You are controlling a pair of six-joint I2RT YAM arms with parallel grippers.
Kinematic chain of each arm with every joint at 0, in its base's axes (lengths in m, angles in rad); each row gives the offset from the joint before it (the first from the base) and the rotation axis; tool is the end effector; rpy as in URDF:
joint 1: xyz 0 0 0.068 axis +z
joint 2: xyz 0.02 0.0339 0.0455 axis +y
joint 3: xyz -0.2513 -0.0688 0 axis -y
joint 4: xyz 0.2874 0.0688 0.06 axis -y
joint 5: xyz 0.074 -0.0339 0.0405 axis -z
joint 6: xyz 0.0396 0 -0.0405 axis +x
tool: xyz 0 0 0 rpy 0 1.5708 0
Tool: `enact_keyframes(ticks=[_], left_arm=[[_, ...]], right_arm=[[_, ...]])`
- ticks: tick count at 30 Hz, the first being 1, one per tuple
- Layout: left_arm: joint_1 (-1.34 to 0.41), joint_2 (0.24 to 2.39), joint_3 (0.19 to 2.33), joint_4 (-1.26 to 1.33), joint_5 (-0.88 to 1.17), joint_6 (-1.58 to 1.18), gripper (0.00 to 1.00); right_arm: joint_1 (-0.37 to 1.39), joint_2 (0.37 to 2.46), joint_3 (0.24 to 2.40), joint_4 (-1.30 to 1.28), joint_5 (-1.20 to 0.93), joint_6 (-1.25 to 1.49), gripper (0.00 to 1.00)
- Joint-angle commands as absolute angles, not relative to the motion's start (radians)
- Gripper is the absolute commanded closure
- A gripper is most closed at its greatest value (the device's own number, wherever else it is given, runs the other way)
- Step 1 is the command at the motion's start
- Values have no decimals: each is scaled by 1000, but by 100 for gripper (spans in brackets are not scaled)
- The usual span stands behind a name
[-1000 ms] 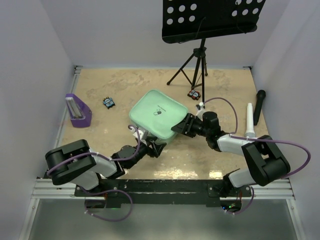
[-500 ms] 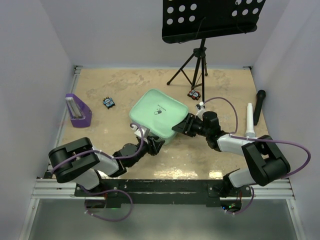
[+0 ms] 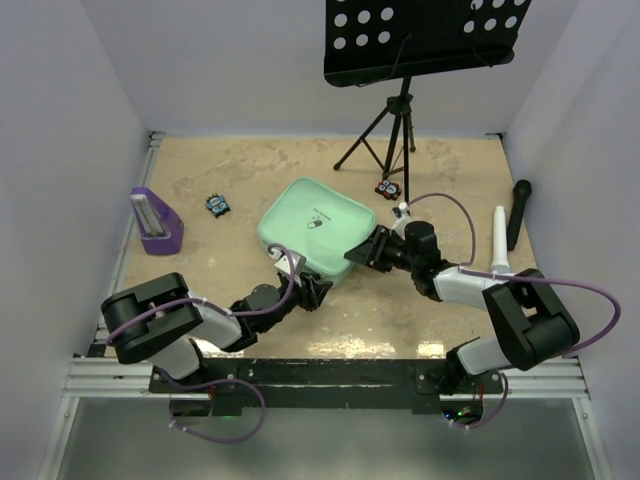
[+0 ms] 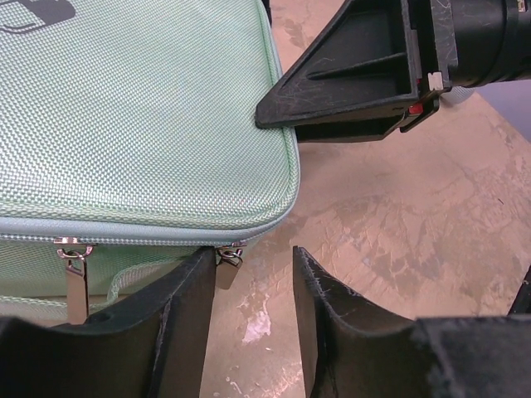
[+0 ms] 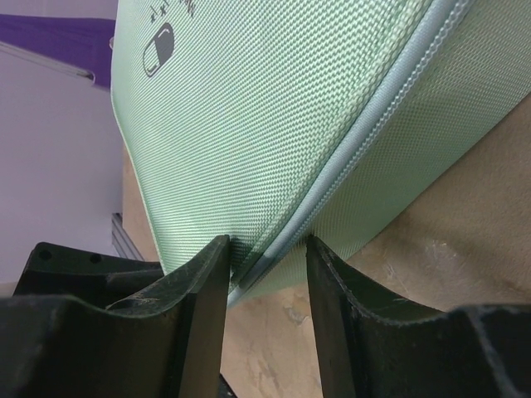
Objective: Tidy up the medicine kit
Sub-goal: Zip the medicine box at the center of the board.
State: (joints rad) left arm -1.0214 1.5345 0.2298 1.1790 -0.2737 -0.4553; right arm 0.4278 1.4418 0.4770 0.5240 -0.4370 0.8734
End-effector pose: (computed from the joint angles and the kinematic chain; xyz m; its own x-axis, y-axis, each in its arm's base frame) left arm 0.1426 -0.2124 0.0891 -0.3583 -0.2256 -0.9059 0.5829 0.7039 -0.4058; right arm 0.2661 0.1397 0.1138 -0.8044 0.3965 -0.4424 -0.1675 0.5631 0.8092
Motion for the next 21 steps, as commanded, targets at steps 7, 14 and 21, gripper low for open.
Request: enact_keyframes(ticks=[7,14,21], left_arm=[[-1022,1572,291,1122,-356,-472,57],[-1022,1578,348,990,-431,-482,72],[-1022,1574,348,965,-471,-494,86]], right_arm=[[440,1462,517,535,-456,851,57],[440,1470,514,540,-457,851,58],[440,1474,514,545,-462,851,59]])
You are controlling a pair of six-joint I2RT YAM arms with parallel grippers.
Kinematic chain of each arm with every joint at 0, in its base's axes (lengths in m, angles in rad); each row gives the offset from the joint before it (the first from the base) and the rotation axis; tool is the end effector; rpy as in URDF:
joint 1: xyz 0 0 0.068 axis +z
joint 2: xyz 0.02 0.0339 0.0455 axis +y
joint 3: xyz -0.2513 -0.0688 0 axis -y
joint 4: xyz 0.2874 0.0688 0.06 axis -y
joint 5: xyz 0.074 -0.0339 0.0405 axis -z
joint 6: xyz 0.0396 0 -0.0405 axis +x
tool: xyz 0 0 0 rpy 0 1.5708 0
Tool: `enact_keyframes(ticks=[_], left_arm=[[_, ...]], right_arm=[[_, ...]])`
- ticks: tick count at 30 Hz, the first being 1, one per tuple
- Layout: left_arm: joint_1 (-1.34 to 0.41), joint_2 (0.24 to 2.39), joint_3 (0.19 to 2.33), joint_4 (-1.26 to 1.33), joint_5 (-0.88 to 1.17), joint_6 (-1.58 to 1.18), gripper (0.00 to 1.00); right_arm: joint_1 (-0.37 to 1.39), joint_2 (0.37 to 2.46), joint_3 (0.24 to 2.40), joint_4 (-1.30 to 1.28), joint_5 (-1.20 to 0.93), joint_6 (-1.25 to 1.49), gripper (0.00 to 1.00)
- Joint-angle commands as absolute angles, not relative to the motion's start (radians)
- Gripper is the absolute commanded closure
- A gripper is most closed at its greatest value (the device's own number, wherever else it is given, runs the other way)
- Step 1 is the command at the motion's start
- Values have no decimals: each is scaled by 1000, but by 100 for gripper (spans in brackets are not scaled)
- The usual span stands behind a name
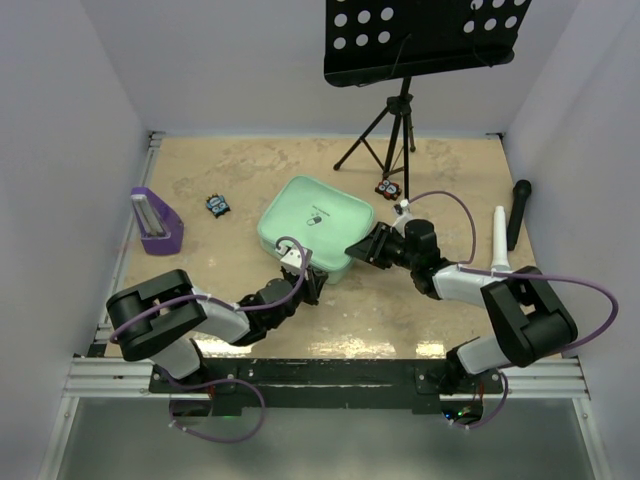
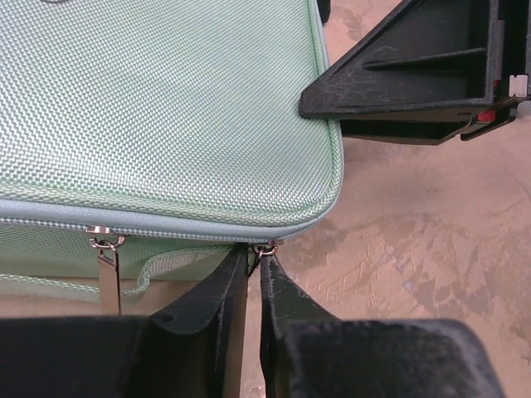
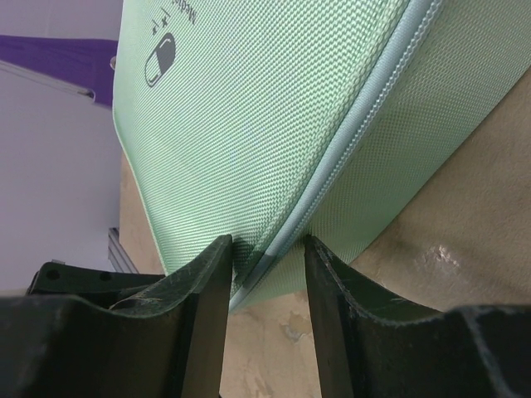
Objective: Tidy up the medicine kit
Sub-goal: Zip the medicine box at the center of the board.
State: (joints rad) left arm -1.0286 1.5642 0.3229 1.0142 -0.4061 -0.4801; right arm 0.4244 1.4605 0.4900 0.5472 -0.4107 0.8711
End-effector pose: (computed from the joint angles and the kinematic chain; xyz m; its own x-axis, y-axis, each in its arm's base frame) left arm 0.1556 -0.2280 0.0874 -0.3748 -0.2002 -0.9053 0.4681 0.8019 -0.3711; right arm 0.2712 0.1399 0.1147 -0.7837 0.4156 -0.4617 -0.1704 0.5709 0.8031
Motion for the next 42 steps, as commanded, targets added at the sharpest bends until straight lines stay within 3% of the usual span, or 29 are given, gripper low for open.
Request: enact_keyframes(ticks=[1,7,17,20,24,42], left_arm=[[-1022,1574,348,966,-471,-494,87],[-1022,1575,348,971,-454,-492,100],[-1022,1572,307,1046,-396,-491,100],[-1022,1556,282,1061,-400,-500,100],[-1022,1536,261,1065,-406,-502,100],[-1022,1408,150,1029,-449,-558,100]], right_arm=[[440,1474,512,545,-463,851,59],[440,1474,511,545,-462,851,59],[440,1474,514,545,-462,853,62],[440,1479,514,548,-466,857,73],[439,1499,514,557,-476,871,100],[437,1451,505,509,-407,874,100]])
